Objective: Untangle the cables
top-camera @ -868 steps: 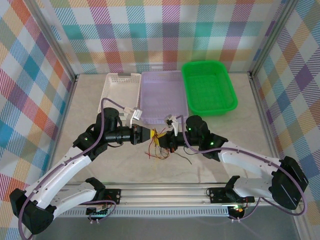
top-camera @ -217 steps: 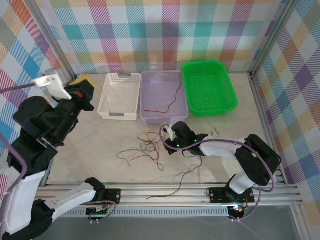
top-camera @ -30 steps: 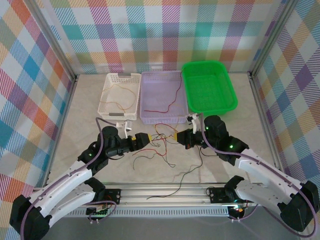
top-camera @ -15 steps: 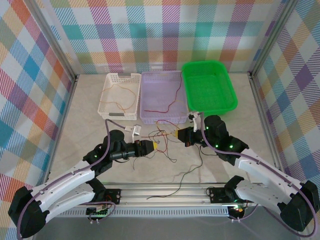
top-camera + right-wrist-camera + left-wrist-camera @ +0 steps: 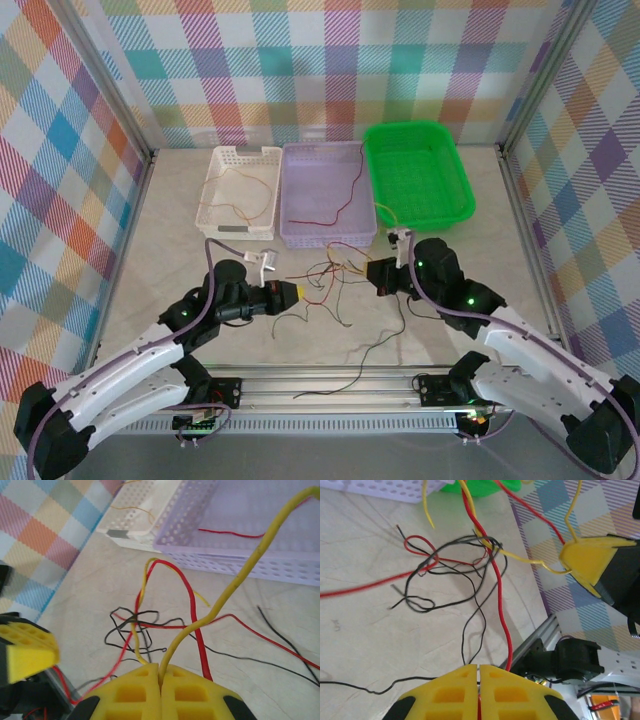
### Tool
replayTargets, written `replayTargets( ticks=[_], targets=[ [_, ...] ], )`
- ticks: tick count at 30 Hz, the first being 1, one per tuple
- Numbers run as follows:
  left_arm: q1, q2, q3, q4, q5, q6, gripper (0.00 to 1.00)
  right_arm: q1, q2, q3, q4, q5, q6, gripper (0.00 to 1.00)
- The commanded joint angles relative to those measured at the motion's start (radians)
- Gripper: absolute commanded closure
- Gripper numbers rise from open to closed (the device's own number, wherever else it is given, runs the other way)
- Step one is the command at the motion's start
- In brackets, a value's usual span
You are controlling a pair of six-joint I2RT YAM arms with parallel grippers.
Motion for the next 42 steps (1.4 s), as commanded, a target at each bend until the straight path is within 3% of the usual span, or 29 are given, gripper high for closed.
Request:
replayTargets(
  ticks=[1, 9, 20, 28, 32, 36, 42],
  targets=[
    [-0.006, -0.032, 0.08, -0.188, -0.1, 0.088, 1.0, -0.051, -0.059, -0.029, -0.11, 0.105, 0.031, 1.0],
    [0.032, -0.071, 0.221, -0.455, -0.322, 0.108, 1.0, -0.216, -0.12, -0.068, -0.261, 0.092, 0.039, 1.0],
    [0.138, -0.074, 0.409, -0.662, -0.458, 0.221, 1.0, -0.388, -0.142, -0.076, -0.362, 0.084, 0.04, 1.0],
    [0.225, -0.074, 0.433, -0.704, -0.443, 0.283, 1.0, -0.529, -0.184, -0.055, -0.441, 0.075, 0.046, 1.0],
    [0.262, -0.077, 0.43, -0.701, -0.437, 0.293, 1.0, -0.552, -0.237, -0.032, -0.471, 0.144, 0.059, 1.0],
    [0.267, -0.066, 0.4, -0.655, -0.352, 0.298, 1.0, -0.554, -0.268, -0.016, -0.374, -0.029, 0.048, 1.0],
    [0.267, -0.059, 0.368, -0.605, -0.263, 0.32, 1.0, -0.545, -0.151, 0.081, -0.3, -0.234, 0.048, 1.0]
  ],
)
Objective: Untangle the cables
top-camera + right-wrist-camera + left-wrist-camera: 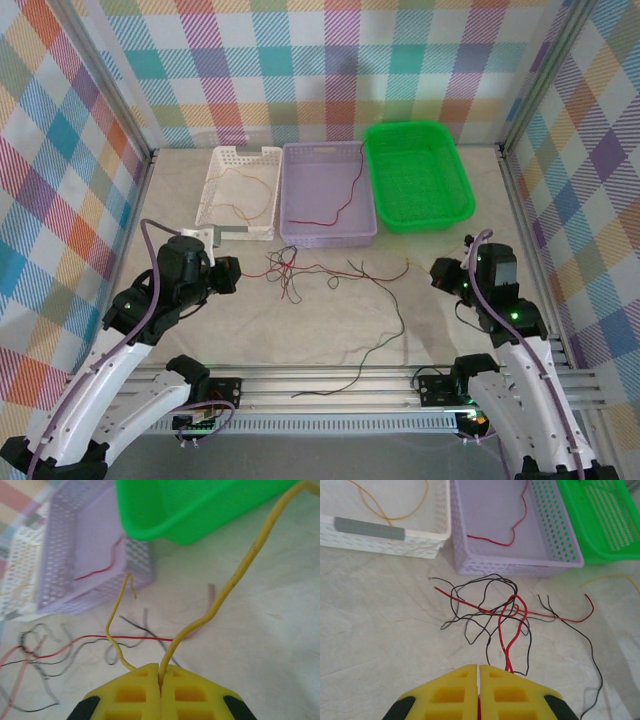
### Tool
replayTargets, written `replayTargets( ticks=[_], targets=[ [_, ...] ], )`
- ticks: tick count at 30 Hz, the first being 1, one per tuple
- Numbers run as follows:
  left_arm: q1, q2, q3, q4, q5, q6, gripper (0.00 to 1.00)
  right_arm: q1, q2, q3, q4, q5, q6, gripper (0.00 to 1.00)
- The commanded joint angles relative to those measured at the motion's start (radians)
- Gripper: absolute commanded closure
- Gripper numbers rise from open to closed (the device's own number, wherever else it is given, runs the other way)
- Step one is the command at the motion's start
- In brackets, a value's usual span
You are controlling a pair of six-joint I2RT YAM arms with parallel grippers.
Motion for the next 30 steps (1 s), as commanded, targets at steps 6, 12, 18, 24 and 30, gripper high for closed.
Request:
replayTargets(
  ticks=[6, 12, 18, 24, 30],
  targets=[
    [0.007, -0.062, -0.062, 0.088, 0.119, 0.036, 1.0, 0.205, 0.2, 0.214, 0.14, -0.054, -0.045, 1.0],
    [0.006, -0.085, -0.073, 0.086, 0.112, 0.045, 1.0, 0.43, 0.495, 0.484, 0.139, 0.07, -0.114, 1.0],
    [0.007, -0.115, -0.086, 0.096, 0.117, 0.044, 1.0, 0.519, 0.809, 0.787, 0.106, 0.078, -0.157, 1.0],
    [0.006, -0.125, -0.089, 0.1, 0.125, 0.043, 1.0, 0.57, 1.146, 1.153, 0.009, 0.07, -0.199, 1.0],
    [0.006, -0.131, -0.09, 0.105, 0.13, 0.043, 1.0, 0.598, 1.526, 1.65, -0.211, 0.119, -0.247, 1.0]
  ],
)
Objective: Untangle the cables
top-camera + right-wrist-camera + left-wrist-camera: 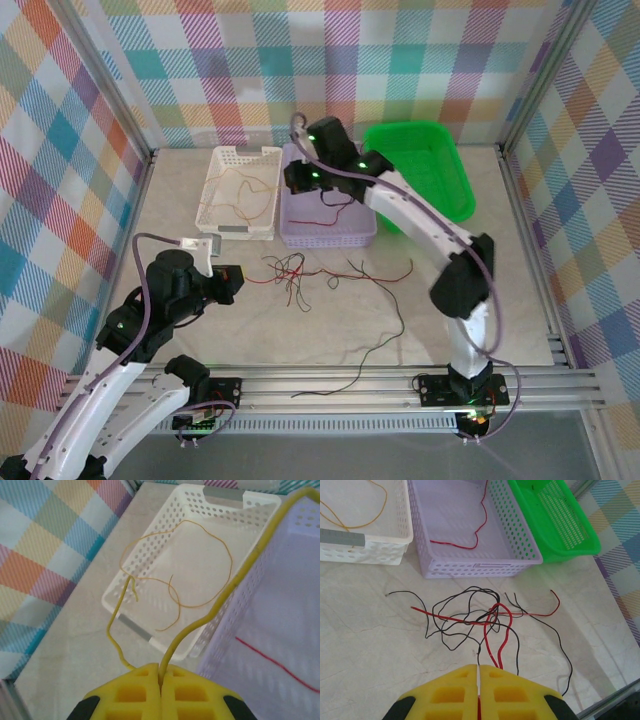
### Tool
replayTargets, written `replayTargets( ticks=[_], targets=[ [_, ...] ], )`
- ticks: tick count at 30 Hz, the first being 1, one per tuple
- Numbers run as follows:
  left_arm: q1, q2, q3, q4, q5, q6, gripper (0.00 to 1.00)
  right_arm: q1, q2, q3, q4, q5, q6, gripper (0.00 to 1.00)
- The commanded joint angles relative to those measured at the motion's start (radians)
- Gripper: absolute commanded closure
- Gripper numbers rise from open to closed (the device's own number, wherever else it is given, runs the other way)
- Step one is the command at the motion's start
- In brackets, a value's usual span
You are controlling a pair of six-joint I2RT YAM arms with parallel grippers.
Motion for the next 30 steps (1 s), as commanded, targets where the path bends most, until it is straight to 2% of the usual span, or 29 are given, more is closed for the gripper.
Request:
replayTargets(
  ticks=[1, 4, 6, 12, 16, 30],
  targets=[
    [0.007, -0.013, -0.009, 0.033, 0.023, 0.02, 1.0, 0.012, 0.182, 0.264, -0.19, 0.03, -0.053, 1.0],
    [0.006, -0.023, -0.01, 0.033, 0.02, 0.02, 1.0, 0.023, 0.379, 0.554, -0.303, 0.048, -0.074, 1.0],
    [0.007, -0.029, -0.011, 0.033, 0.019, 0.02, 1.0, 0.03, 0.466, 0.656, -0.32, 0.053, -0.079, 1.0],
    [0.008, -0.038, -0.011, 0.031, 0.019, 0.021, 1.0, 0.049, 0.52, 0.545, -0.155, 0.009, -0.081, 1.0],
    [0.006, -0.039, -0.012, 0.03, 0.021, 0.02, 1.0, 0.063, 0.599, 0.594, -0.137, -0.012, -0.079, 1.0],
    [0.004, -0.039, -0.014, 0.022, 0.006, 0.023, 1.0, 0.083, 0.689, 0.589, -0.111, -0.028, -0.113, 1.0]
  ],
)
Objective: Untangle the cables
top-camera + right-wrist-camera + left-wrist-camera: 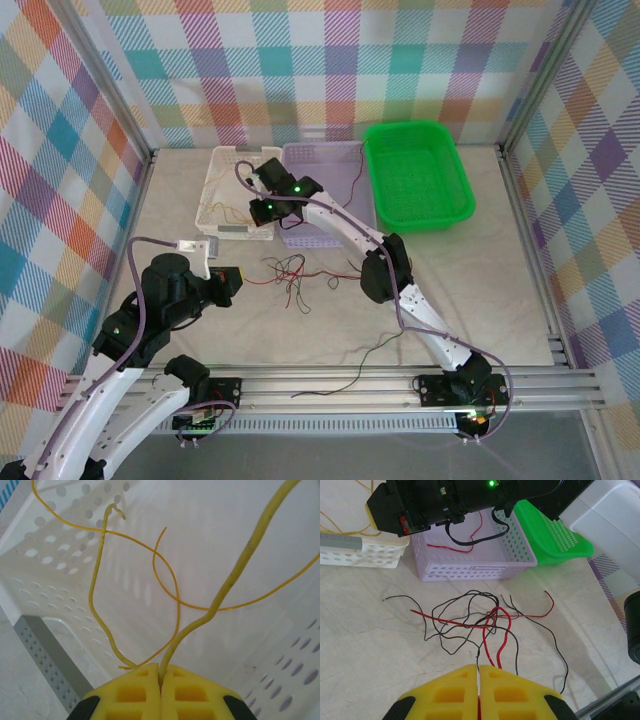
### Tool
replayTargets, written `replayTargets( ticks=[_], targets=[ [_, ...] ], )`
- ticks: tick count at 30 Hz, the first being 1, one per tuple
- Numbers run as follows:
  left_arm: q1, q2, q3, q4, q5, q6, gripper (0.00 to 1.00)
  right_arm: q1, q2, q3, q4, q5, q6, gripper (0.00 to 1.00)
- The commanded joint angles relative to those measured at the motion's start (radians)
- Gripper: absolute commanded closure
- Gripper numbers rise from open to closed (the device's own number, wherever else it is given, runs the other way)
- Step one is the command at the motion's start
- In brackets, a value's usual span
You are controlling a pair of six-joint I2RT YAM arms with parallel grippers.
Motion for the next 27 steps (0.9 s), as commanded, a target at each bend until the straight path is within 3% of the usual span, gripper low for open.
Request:
replayTargets(
  ticks=[1, 4, 11, 18, 27],
  targets=[
    [0.004, -0.005, -0.009, 0.023, 0.0, 0.022, 1.0, 0.006, 0.036, 0.03, 0.002, -0.019, -0.024, 1.0],
    [0.005, -0.002, -0.008, 0.023, 0.0, 0.024, 1.0, 0.006, 0.023, 0.03, -0.007, -0.023, -0.028, 0.97],
    [0.005, 0.004, -0.009, 0.023, -0.007, 0.026, 1.0, 0.006, -0.048, 0.028, -0.002, -0.014, -0.051, 0.68],
    [0.005, 0.006, -0.007, 0.021, -0.009, 0.028, 1.0, 0.007, -0.134, 0.027, -0.005, -0.003, -0.07, 0.45],
    [0.005, 0.009, -0.006, 0.012, -0.03, 0.027, 1.0, 0.005, -0.261, -0.025, 0.003, 0.038, -0.105, 0.29]
  ],
)
